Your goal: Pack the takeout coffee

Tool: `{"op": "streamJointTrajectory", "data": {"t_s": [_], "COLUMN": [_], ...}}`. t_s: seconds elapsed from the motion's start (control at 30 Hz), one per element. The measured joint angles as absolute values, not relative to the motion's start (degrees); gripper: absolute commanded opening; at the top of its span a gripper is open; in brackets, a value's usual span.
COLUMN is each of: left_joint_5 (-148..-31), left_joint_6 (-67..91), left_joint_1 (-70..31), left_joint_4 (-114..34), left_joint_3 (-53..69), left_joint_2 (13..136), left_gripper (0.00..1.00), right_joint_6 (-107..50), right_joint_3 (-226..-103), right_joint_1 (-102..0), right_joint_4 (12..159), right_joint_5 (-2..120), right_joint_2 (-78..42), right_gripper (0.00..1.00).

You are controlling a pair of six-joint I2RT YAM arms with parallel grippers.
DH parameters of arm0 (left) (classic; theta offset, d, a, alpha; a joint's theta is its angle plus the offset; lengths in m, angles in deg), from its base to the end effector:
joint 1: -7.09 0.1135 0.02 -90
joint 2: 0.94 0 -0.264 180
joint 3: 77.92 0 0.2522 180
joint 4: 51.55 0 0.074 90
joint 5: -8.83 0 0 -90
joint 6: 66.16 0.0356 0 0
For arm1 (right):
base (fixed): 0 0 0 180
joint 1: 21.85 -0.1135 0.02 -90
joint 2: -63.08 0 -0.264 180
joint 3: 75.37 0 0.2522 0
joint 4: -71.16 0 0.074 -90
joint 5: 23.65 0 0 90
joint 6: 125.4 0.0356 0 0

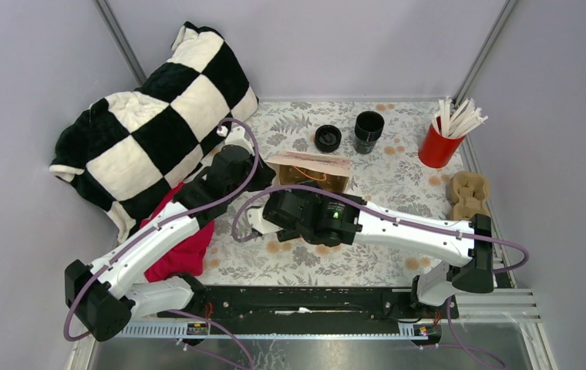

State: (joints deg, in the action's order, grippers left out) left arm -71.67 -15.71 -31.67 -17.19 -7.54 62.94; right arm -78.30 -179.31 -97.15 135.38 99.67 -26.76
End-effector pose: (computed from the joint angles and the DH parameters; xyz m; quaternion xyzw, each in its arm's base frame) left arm 0.1993 -0.1524 0.3281 -0.0486 0.8533 -0.2697 0.4436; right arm 0.1028 0.3146 0.3593 -0.7226 0.5464 -0.1677 0.3889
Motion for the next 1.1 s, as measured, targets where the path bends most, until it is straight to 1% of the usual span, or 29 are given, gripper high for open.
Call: {"op": "streamJointTrajectory", "data": {"t_s": [0.1, 0.2, 0.4, 0.53, 0.9, 1.1], "left_joint_5": [-71.9, -72.0, -72.0, -72.3, -73.1, -73.1], "left_joint_6": [-15.9, -15.9, -15.8, -15.6, -15.2, -14.6], "left_joint_1": [-31.8, -31.9, -31.9, -31.9, -32.0, -32.2], "left_joint_4": [-16.9, -16.8, -16.7, -16.7, -16.9, -16.9], "left_joint_3": [-6.8, -6.8, -6.8, -6.9, -7.7, -9.0], "left_joint_2": [63.0, 63.2, 63.7, 63.7, 63.6, 62.9], "left_gripper": [0.0, 0.0, 0.0, 0.0, 0.0, 0.0], "right_joint_6": [-79.6, -80.9, -83.9, -84.7, -87.2, -89.1], "right_joint_3": [-176.1, -172.9, -164.0, -162.9, -162.0, -162.0], "right_joint_1": [-97.2, -97.2, -96.8, -95.0, -87.8, -86.7], "right_joint_4": [133.7, 132.1, 127.7, 124.9, 119.1, 118.6], "right_joint_5": [99.0, 97.2, 94.6, 93.7, 91.7, 89.1], "right_joint_2": [-26.1, -25.3, -19.7, -19.3, -19.6, -19.6], "right_gripper": [0.36, 0.38, 0.36, 0.35, 0.35, 0.35]}}
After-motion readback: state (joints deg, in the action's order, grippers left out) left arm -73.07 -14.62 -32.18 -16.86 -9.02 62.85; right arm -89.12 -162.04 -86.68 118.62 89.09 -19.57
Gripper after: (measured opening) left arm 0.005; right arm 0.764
